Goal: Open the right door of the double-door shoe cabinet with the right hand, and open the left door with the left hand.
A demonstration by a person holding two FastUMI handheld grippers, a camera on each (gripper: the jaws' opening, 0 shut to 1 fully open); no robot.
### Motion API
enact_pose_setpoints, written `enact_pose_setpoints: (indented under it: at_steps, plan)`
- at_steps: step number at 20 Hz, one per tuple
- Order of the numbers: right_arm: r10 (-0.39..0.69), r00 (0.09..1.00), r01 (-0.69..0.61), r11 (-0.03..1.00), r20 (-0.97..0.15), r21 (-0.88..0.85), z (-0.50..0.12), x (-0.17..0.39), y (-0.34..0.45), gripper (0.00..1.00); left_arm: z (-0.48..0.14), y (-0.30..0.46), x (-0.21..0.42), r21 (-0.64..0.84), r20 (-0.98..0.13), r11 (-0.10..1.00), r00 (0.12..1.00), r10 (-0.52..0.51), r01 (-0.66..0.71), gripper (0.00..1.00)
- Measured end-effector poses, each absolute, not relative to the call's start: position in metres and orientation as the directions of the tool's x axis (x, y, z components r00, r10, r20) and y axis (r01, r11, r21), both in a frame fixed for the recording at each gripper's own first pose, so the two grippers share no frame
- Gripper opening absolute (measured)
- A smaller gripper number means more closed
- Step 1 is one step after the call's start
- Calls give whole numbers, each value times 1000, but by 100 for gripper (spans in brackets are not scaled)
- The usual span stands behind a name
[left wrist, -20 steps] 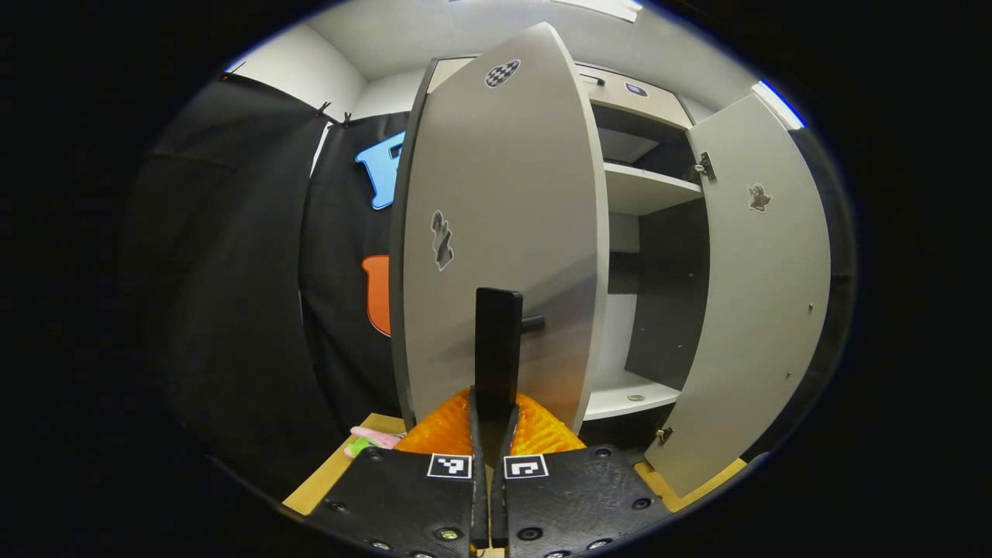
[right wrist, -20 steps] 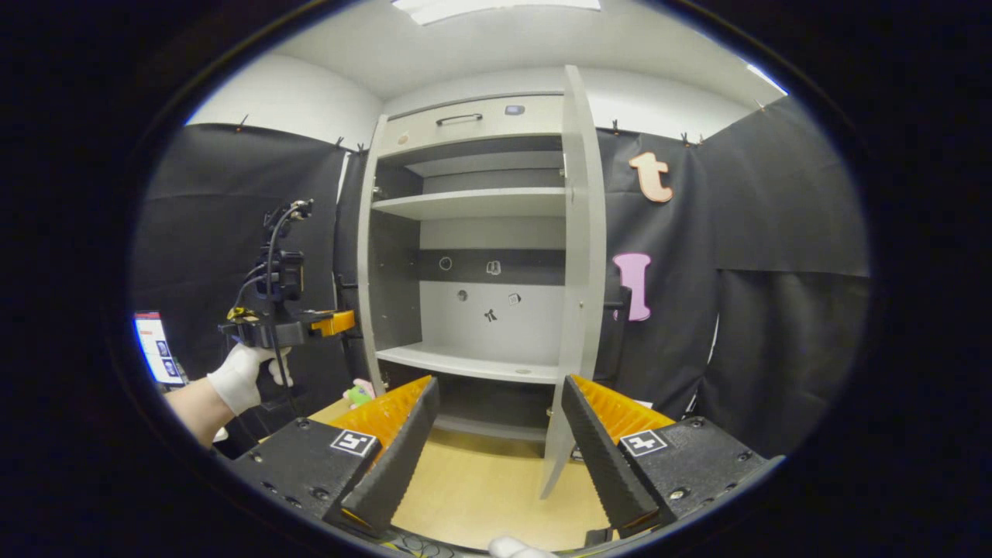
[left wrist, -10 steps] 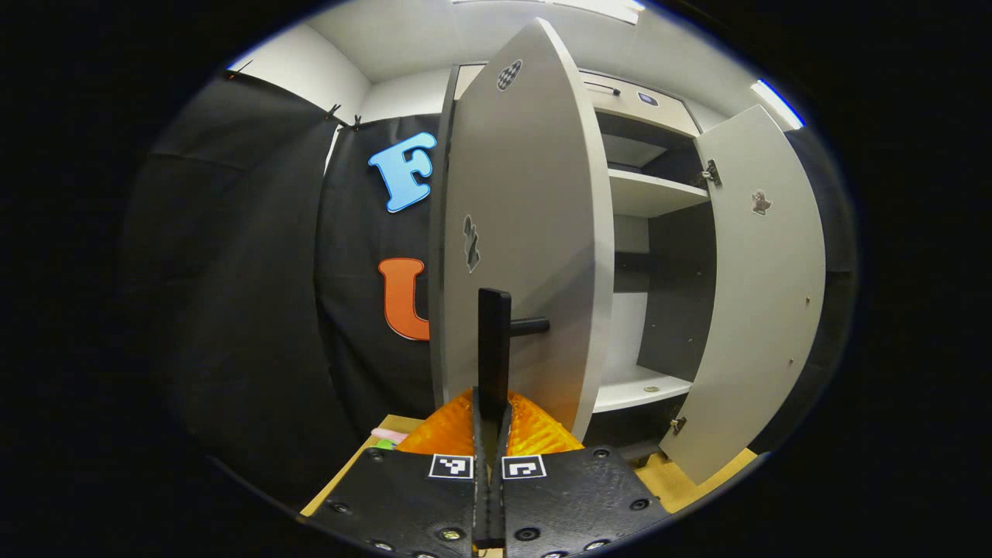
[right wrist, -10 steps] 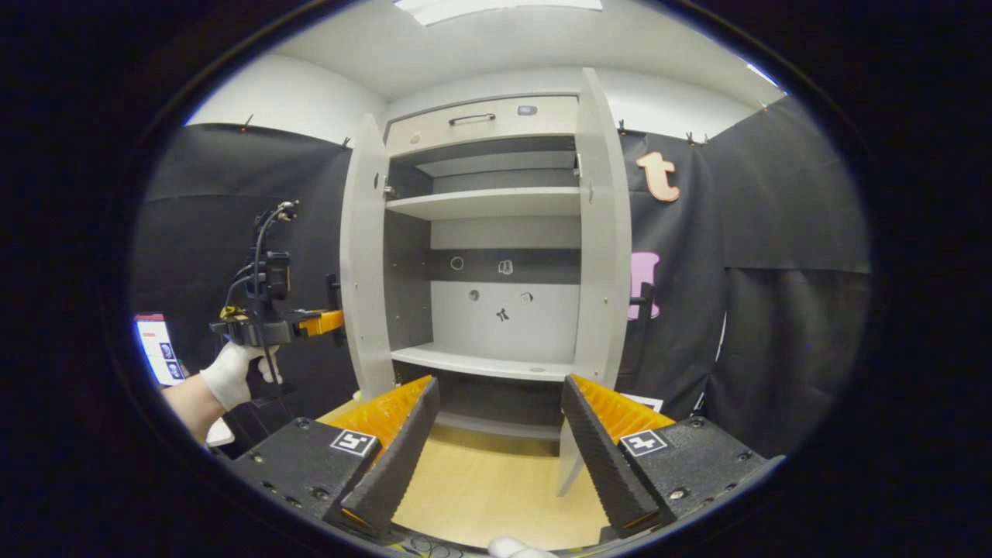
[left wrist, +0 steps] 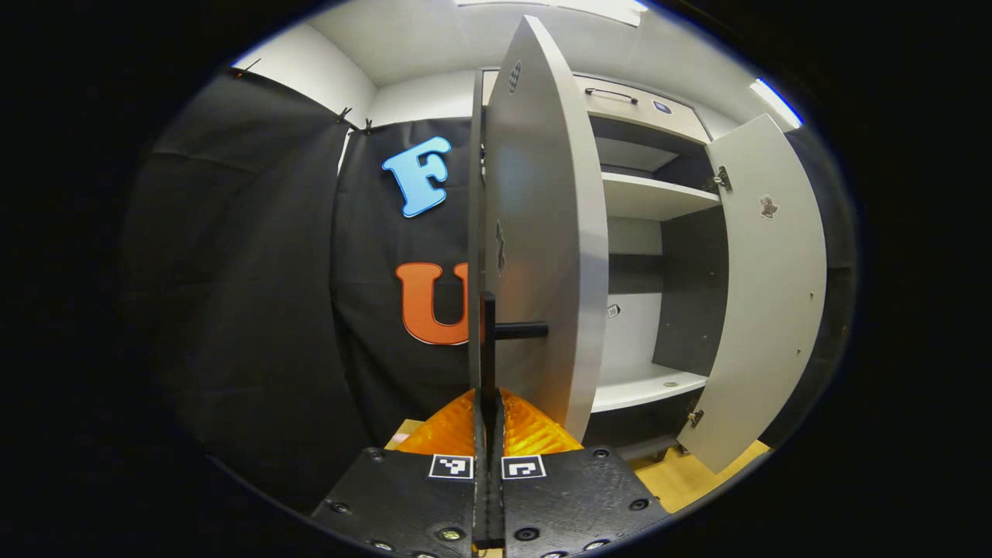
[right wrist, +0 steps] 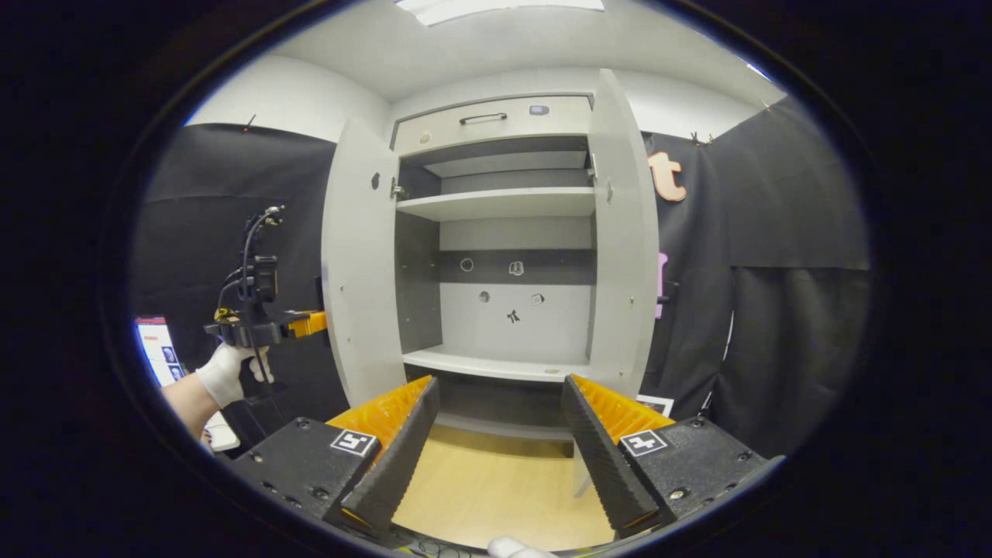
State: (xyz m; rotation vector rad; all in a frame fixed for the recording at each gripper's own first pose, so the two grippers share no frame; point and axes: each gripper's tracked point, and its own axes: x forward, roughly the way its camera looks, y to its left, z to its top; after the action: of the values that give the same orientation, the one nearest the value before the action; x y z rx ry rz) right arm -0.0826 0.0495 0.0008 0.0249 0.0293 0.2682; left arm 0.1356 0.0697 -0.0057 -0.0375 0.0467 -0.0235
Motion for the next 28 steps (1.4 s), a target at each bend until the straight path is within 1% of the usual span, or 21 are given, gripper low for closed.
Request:
enact_pose_setpoints:
  at_steps: [6,9,12,14,21,22,23,24,25,26,27,28]
  plan:
    - [269,963,-268,963,-27,16,1,-81,61,99,-6,99,137,-33,-29,999,999,-19,19,0]
    - [259,965,-259,966,-31,13,1,-81,62,99,-7,108,138,-54,-23,997,998,-54,53,0]
    - [255,966,-255,967,-32,9,0,-82,66,99,-7,111,138,-35,-20,996,996,-89,88,0]
    - [257,966,-257,966,-37,11,-1,-83,69,99,-9,112,139,-16,-20,996,996,-88,87,0]
    - [254,966,-254,967,-38,22,-3,-87,71,99,-12,114,137,-29,-31,997,997,-66,65,0]
    - [254,966,-253,967,-42,28,-3,-88,70,99,-14,115,134,-18,-37,998,998,-60,59,1]
    - [253,966,-252,967,-44,30,-4,-88,70,99,-13,116,129,2,-43,999,998,-48,48,4]
    - [253,966,-251,967,-47,31,-3,-89,69,99,-14,125,129,26,-42,999,999,-26,27,10]
    - [251,967,-250,968,-46,30,-5,-89,68,99,-15,133,125,45,-38,999,999,-3,5,35]
    - [250,967,-248,968,-44,30,-4,-90,67,98,-15,136,121,47,-33,999,999,8,-6,42]
    - [248,968,-247,968,-43,30,-5,-91,67,99,-16,137,116,30,-30,1000,1000,5,-4,48]
    - [246,968,-245,969,-43,30,-5,-92,66,99,-19,141,112,10,-30,1000,1000,8,-7,66]
